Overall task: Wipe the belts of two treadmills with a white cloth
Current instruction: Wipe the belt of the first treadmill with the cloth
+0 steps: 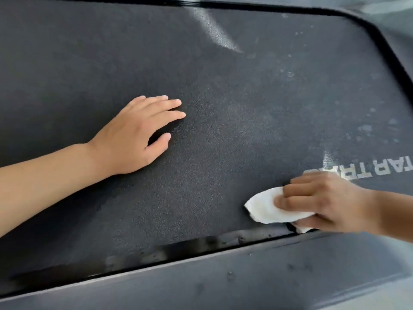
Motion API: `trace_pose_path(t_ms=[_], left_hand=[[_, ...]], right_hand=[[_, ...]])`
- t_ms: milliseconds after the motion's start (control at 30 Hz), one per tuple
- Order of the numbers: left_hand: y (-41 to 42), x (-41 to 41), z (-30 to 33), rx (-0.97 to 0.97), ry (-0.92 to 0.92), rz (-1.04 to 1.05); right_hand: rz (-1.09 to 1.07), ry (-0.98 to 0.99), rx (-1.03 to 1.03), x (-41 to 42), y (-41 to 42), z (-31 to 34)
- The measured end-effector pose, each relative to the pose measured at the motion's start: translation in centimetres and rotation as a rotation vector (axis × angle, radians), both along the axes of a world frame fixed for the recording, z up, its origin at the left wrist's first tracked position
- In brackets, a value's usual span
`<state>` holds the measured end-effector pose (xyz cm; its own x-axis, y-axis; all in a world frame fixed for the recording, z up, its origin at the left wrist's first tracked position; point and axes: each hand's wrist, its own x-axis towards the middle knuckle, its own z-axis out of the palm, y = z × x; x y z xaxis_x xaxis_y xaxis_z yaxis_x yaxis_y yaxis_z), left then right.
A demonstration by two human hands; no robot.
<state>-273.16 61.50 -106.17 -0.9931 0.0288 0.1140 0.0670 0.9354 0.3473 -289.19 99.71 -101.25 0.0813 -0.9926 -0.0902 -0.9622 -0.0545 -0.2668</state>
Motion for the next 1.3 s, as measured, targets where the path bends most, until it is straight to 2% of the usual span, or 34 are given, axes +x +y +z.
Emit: trace_pose_path(t_ms=[133, 367, 467, 567, 667, 767, 833, 867, 933, 1067, 1167, 1233, 1300], left_hand=[[0.5, -0.2, 0.2, -0.007, 0.037, 0.017], [0.2, -0.3, 0.1, 0.017, 0.052, 0.004], [-0.3, -0.2, 0.6, 0.001, 0.007, -0.035], [-2.0, 0.6, 0.9, -0.071, 0.004, -0.067], [-3.0, 1.4, 0.8, -0.098, 0.036, -0.003], [-2.6, 0.9, 0.9, -0.077, 0.045, 0.080], [-2.6, 0.3, 1.0, -0.063, 0.041, 0.103], [-2.7, 0.0, 1.1, -0.061, 0.036, 0.108], [-3.1, -0.4, 1.1, -0.065, 0.030, 0.129], [-5.4, -1.0, 1.2, -0.059, 0.016, 0.235], [-7.6, -0.8, 1.2, -0.039, 0.005, 0.350], [-8.7, -0.7, 0.9, -0.042, -0.003, 0.388], [-9.7, -1.3, 0.8, -0.044, -0.008, 0.409]], right_hand=[[0.014, 0.011, -0.028, 2.0, -0.3, -0.5], [0.117, -0.245, -0.099, 14.2, -13.4, -2.2], [0.134, -0.240, -0.040, 12.6, -12.0, -1.7], [0.111, -0.089, -0.075, 7.6, -8.1, -1.4], [-0.087, 0.065, -0.169, 1.5, -6.0, -1.6], [-0.472, 0.163, -0.322, -4.3, -7.7, -2.3], [-0.765, 0.200, -0.293, -6.5, -10.9, -2.7], [-0.836, 0.191, -0.269, -6.3, -12.6, -2.7], [-0.767, 0.125, -0.302, -3.4, -15.5, -2.6], [-0.278, -0.085, -0.240, 6.8, -16.4, -2.4], [0.062, -0.125, -0.203, 9.6, -15.9, -2.6], [0.113, -0.092, -0.243, 6.7, -16.6, -3.1], [-0.099, -0.039, -0.350, 1.3, -18.7, -3.5]])
